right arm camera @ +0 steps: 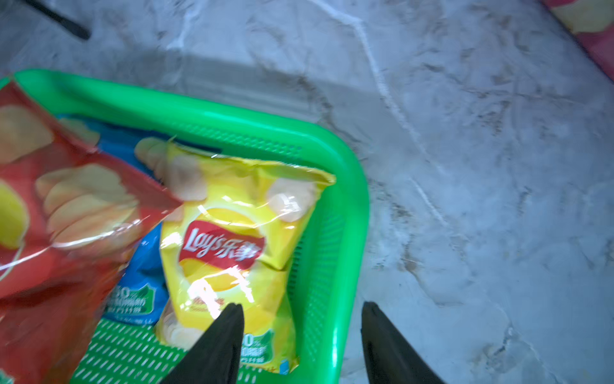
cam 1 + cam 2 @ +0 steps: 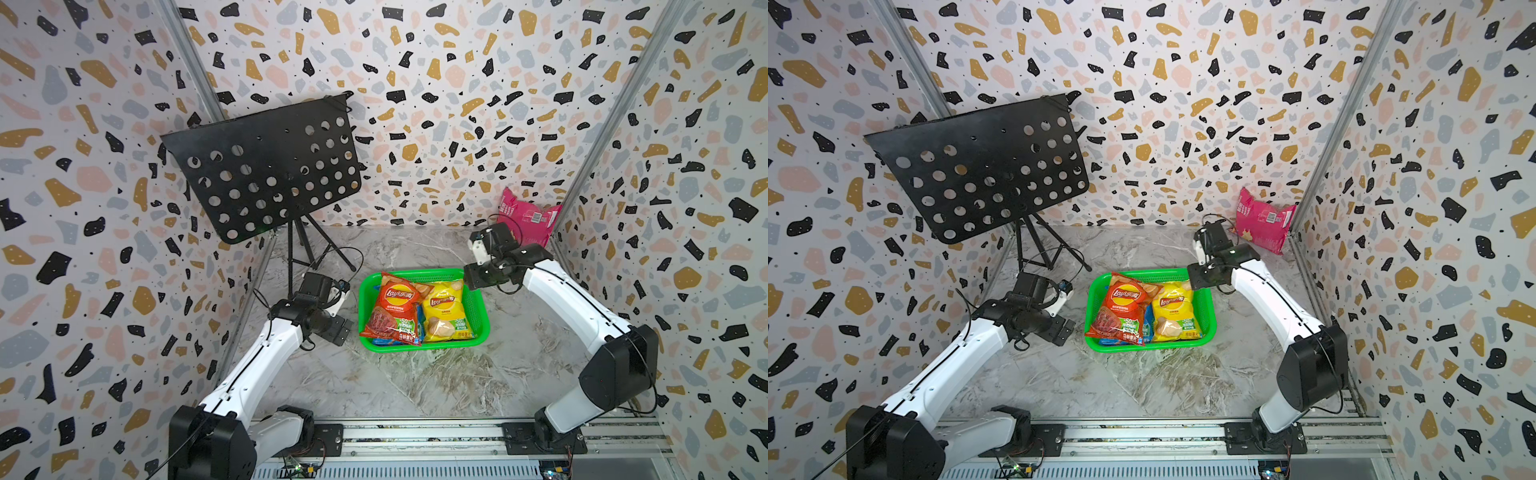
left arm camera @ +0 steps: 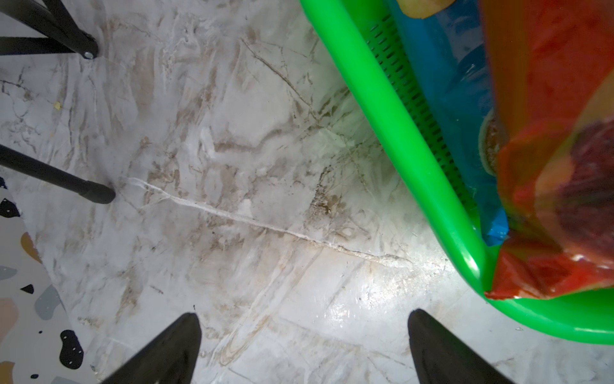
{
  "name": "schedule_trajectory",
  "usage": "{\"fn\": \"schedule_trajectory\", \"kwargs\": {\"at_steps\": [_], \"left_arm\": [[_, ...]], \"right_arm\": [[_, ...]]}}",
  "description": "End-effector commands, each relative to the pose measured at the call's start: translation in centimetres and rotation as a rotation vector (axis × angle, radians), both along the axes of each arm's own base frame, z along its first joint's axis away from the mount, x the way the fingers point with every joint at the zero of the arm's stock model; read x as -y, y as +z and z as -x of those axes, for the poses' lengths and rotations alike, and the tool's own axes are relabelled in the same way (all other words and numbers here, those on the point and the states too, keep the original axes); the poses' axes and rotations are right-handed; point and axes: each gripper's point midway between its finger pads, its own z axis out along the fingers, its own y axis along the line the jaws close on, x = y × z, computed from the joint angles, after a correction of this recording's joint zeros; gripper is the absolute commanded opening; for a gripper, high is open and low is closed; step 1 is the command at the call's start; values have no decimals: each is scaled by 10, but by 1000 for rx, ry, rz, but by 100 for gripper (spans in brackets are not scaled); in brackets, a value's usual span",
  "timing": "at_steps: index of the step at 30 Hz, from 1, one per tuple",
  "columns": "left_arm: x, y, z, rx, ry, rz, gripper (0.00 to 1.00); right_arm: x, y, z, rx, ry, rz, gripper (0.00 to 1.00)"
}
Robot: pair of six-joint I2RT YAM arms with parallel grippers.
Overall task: Put the potato chips into the basket
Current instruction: Move the potato chip to the center of the board.
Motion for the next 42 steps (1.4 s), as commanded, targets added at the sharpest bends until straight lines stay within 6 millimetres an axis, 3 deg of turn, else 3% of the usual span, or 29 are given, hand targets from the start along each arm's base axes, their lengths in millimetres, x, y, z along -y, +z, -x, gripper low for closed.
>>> {"fn": "schedule_trajectory", "kwargs": {"at_steps": [1, 7, 14, 19, 26, 29, 36, 42], "left_arm": [[0, 2, -1, 6, 8, 13, 100], [5, -1, 1, -18, -7, 33, 100], [6, -5, 2, -36, -12, 37, 100], [7, -7, 2, -47, -13, 41, 100], [8, -10, 1, -61, -13, 43, 100], [9, -9, 1, -60, -12, 47, 100], [12, -9, 1, -65, -19, 66, 100], [14, -9, 1, -65, -25, 72, 100]], "right_arm": [[41, 22, -34, 54, -165, -120, 63], [126, 29, -104, 178, -468, -217, 63], [192, 29, -172, 261, -699, -244, 63], [235, 36, -206, 343, -825, -195, 63], [274, 41, -230, 410, -870, -122, 63], [287, 47, -234, 463, -887, -72, 73], [287, 52, -246, 532, -849, -61, 75], [286, 27, -269, 534, -831, -92, 73]]}}
